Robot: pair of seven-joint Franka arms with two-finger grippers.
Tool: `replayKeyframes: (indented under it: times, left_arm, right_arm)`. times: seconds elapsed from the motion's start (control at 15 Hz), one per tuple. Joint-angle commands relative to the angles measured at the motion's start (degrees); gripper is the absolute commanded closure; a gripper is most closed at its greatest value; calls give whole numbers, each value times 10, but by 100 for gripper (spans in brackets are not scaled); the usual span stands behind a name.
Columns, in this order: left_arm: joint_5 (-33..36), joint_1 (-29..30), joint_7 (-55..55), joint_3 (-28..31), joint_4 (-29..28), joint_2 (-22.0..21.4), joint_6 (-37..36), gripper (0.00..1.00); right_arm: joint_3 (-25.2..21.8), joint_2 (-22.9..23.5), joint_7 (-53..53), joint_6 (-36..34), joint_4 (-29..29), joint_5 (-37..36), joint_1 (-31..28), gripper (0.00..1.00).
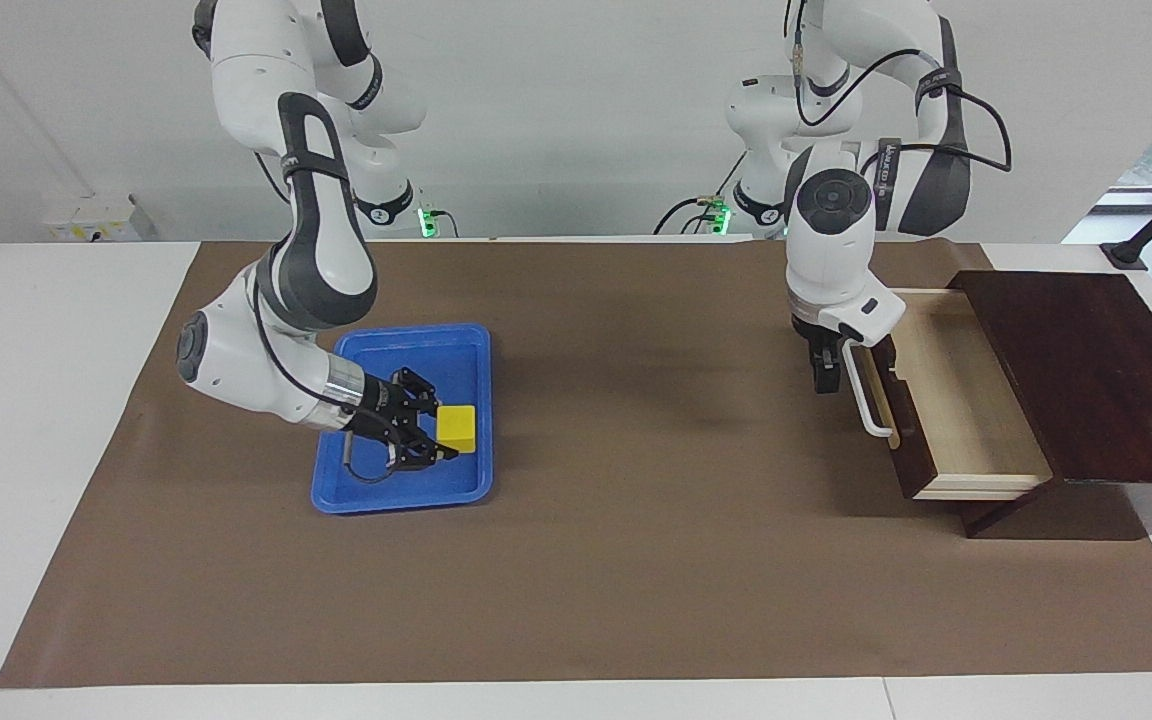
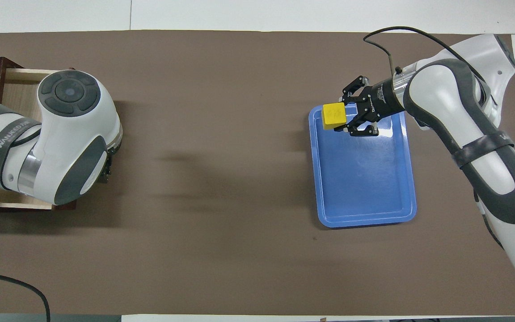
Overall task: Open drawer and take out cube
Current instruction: 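Carry the cube with the right gripper while the left gripper shuts the drawer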
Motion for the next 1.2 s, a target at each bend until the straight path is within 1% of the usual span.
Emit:
replayKeyframes:
  times: [0.0,0.2,0.33,0.4,0.6,0.74,1.0,1.14]
  left_arm:
    - [21,26,29,-2,-51,-34,47,0]
    - [39,50,72,-2,-51,-32,59,0]
    - [48,65,95,-2,-50,-29,71,0]
    - [48,72,109,-2,-50,-28,77,0]
    - [56,89,140,-2,-46,-26,82,0]
    - [62,101,163,-2,-44,-26,82,0]
    - [66,138,193,-2,-40,-23,96,0]
    - [66,145,194,-2,-39,-19,117,0]
  right_arm:
    - [6,-42,-47,-14,-69,-11,-39,100]
    - [6,-71,-86,-18,-126,-11,-71,100]
    - [6,-96,-118,-17,-172,-11,-80,100]
    - [6,-101,-133,-14,-187,-11,-89,100]
    - [6,-111,-155,-16,-214,-11,-109,100]
    - [6,-117,-174,-13,-232,-10,-110,100]
    - [8,-119,-162,-11,-240,-7,-103,100]
    - [10,-126,-154,1,-260,1,-100,100]
